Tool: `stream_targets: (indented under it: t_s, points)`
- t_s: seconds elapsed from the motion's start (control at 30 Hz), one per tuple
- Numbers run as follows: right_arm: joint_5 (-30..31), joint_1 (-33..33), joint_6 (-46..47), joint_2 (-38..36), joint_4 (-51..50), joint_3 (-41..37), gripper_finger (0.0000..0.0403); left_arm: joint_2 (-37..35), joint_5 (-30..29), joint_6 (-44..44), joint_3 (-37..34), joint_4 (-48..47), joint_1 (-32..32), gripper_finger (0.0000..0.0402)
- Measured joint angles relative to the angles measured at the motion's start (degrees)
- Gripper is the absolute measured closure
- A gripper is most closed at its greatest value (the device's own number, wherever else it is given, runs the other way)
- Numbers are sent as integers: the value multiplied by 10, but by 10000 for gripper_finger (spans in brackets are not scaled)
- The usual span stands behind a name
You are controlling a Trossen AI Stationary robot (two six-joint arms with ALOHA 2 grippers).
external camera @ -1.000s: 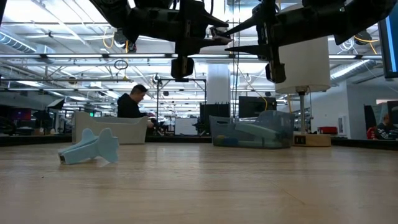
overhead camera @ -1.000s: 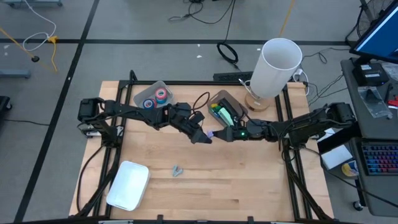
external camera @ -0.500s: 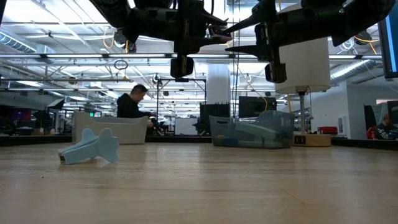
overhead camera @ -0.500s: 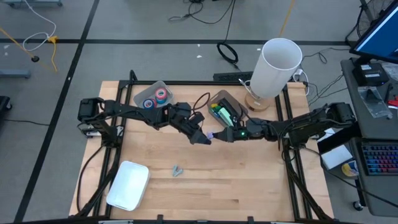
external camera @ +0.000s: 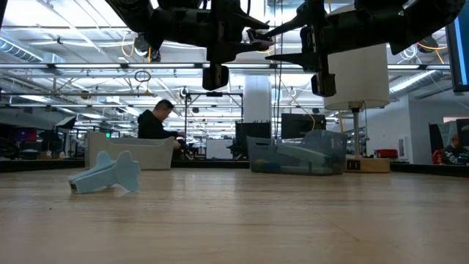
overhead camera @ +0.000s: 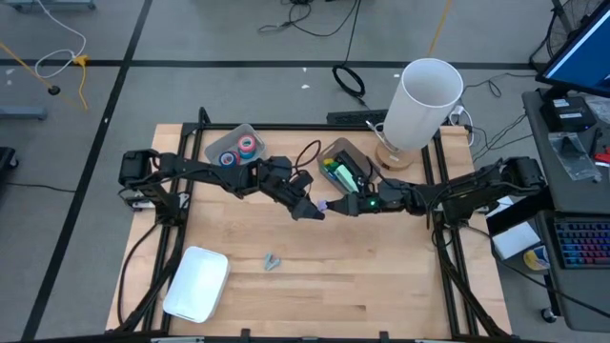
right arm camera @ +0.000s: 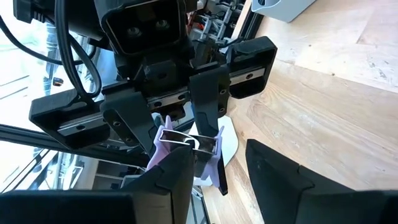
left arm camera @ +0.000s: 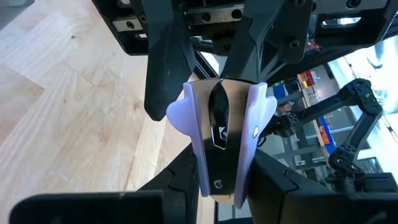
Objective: Pick and place Stapler, Stapler remover, tape
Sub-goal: Put the light purple staple remover into the white bin
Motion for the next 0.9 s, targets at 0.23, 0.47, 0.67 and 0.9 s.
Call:
stream_targets:
  t_s: [0.23, 0.47, 0.67, 0.9]
  points:
    - [-13, 2, 6, 0, -3, 0, 244, 0, -13, 8, 0, 1, 2, 306]
    - [-45, 3, 21, 1, -15, 0, 243, 0, -26, 13, 0, 1, 3, 311]
    - [-52, 3, 26, -2, -23, 1, 243, 1, -31, 17, 0, 1, 3, 311]
    - [-75, 4, 47, -9, -23, 1, 244, 1, -31, 24, 0, 3, 3, 311]
